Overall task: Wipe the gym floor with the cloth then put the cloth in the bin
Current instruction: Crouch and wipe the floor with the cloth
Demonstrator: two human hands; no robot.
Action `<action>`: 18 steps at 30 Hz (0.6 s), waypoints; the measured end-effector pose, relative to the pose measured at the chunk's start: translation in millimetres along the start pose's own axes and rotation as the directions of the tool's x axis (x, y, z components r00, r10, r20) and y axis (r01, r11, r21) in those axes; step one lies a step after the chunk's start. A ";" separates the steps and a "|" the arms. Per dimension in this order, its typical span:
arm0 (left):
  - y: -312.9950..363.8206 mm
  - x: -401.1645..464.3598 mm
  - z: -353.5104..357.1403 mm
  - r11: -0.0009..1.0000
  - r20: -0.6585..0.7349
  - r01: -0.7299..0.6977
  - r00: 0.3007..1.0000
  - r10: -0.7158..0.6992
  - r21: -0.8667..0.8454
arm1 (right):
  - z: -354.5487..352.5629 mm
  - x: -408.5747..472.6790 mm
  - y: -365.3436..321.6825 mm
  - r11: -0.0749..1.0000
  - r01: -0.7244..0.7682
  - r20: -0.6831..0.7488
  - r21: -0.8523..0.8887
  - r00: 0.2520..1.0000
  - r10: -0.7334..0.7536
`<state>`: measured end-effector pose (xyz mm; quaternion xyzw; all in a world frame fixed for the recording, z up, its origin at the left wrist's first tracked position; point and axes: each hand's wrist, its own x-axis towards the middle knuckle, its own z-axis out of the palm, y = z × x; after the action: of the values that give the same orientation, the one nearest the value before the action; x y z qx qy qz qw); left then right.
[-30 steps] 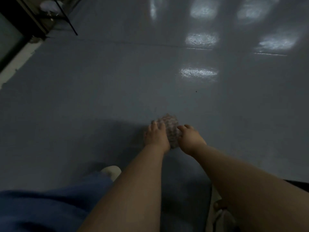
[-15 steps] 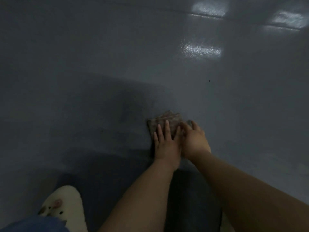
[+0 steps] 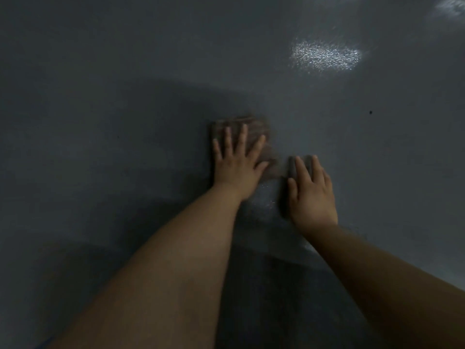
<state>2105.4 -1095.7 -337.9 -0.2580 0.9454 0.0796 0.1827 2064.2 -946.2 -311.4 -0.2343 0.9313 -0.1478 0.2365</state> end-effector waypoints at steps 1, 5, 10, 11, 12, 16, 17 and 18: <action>-15.0 -6.0 1.8 0.997 -0.004 0.070 0.998 -0.070 -0.012 | 0.8 -0.8 -0.7 1.000 -0.009 -0.001 -0.001 1.000 0.009; -29.2 -46.9 14.8 0.972 0.038 0.224 0.974 -0.222 -0.074 | 8.3 -8.4 0.2 0.999 -0.029 0.010 -0.024 1.000 0.029; 34.6 -90.9 34.4 0.987 0.010 -0.160 0.987 0.160 -0.004 | 16.5 -11.4 -6.6 0.998 -0.061 -0.067 0.005 0.996 0.061; 41.0 -90.6 32.1 0.958 0.071 -0.283 0.957 0.280 0.043 | 17.1 -11.5 -8.2 0.997 -0.073 -0.070 0.000 0.995 0.073; 41.0 -85.0 29.2 0.925 0.120 -0.374 0.924 0.364 0.071 | 18.1 -11.0 -10.0 0.996 -0.083 -0.075 -0.014 0.994 0.082; 6.6 -41.8 12.6 0.887 0.126 -0.438 0.898 0.422 0.148 | 19.4 -5.0 -22.0 0.997 -0.065 -0.101 -0.037 0.993 0.061; -7.9 -30.3 9.2 0.920 0.098 -0.369 0.929 0.358 0.132 | 19.2 -3.8 -26.8 0.998 -0.045 -0.083 -0.047 0.996 0.041; -25.3 -20.5 6.3 0.957 0.071 -0.265 0.964 0.258 0.116 | 19.7 -2.5 -31.6 0.998 -0.025 -0.056 -0.062 0.998 0.022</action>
<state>2136.8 -1106.3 -337.1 -0.1165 0.9690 0.0509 0.2120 2087.7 -975.0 -314.9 -0.2264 0.9444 -0.1220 0.2050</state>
